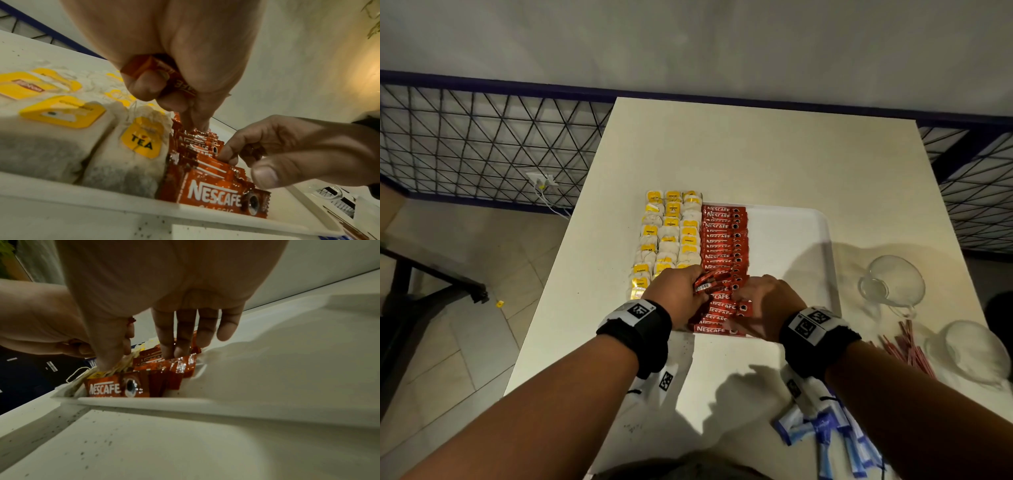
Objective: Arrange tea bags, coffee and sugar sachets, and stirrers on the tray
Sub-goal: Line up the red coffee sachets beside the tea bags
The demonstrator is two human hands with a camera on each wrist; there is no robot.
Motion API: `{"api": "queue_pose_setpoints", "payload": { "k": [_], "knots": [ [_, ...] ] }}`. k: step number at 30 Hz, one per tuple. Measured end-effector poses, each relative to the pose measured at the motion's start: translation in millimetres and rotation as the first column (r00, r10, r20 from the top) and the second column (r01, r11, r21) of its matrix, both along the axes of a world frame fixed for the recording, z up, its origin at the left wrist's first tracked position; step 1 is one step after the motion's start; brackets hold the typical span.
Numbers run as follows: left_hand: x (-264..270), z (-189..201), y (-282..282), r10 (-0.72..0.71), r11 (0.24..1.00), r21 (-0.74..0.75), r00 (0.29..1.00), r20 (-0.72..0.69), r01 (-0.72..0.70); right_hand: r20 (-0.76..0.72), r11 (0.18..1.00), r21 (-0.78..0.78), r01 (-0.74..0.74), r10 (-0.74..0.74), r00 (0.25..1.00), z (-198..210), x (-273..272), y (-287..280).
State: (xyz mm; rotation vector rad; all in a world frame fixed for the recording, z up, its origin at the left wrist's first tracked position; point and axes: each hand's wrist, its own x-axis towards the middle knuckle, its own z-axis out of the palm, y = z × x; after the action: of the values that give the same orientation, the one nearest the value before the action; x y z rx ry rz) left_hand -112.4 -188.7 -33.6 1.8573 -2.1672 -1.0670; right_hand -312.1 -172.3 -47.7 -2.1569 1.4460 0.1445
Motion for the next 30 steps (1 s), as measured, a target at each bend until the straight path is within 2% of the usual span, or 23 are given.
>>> {"api": "queue_pose_setpoints", "payload": {
  "k": [3, 8, 15, 21, 23, 24, 25, 27, 29, 30],
  "knots": [
    [0.6, -2.3, -2.0, -0.024, 1.0, 0.003, 0.999, 0.023, 0.024, 0.014, 1.0, 0.013, 0.001, -0.001, 1.0, 1.2, -0.3, 1.6],
    [4.8, -2.3, -0.8, -0.014, 1.0, 0.013, 1.0, 0.018, 0.014, -0.089, 0.998, 0.046, -0.043, 0.047, 0.995, -2.7, 3.4, -1.2],
    [11.5, 0.1, 3.1, 0.03, 0.999, -0.016, 1.0, -0.002, -0.03, -0.125, 0.997, -0.07, 0.019, -0.028, 0.992, -12.8, 11.7, -2.0],
    [21.6, 4.4, 9.6, 0.084, 0.996, -0.002, 0.993, -0.081, -0.085, -0.12, 0.985, -0.147, 0.089, -0.107, 0.987, -9.5, 15.3, -2.9],
    [23.9, 5.1, 12.6, 0.14, 0.988, 0.086, 0.978, -0.152, -0.128, -0.116, 0.986, -0.141, 0.091, -0.108, 0.987, -9.3, 16.9, -2.9],
    [25.4, 4.3, 14.2, 0.235, 0.961, 0.2, 0.943, -0.236, -0.189, -0.113, 0.986, -0.141, 0.092, -0.108, 0.988, -9.5, 17.3, -2.7],
    [26.2, 4.8, 16.7, 0.379, 0.898, 0.362, 0.86, -0.341, -0.251, -0.109, 0.985, -0.142, 0.093, -0.109, 0.988, -9.9, 17.2, -2.2],
    [28.7, 6.0, 22.9, 0.616, 0.737, 0.635, 0.619, -0.487, -0.234, -0.091, 0.984, -0.145, 0.1, -0.114, 0.989, -10.5, 17.0, -1.2],
    [30.9, 7.7, 28.8, 0.686, 0.675, 0.725, 0.481, -0.546, -0.14, -0.07, 0.983, -0.146, 0.112, -0.123, 0.99, -11.0, 16.6, -0.3],
    [30.9, 8.3, 31.0, 0.691, 0.675, 0.73, 0.443, -0.571, -0.112, -0.067, 0.982, -0.149, 0.115, -0.126, 0.99, -11.3, 16.4, -0.2]
  ]
}}
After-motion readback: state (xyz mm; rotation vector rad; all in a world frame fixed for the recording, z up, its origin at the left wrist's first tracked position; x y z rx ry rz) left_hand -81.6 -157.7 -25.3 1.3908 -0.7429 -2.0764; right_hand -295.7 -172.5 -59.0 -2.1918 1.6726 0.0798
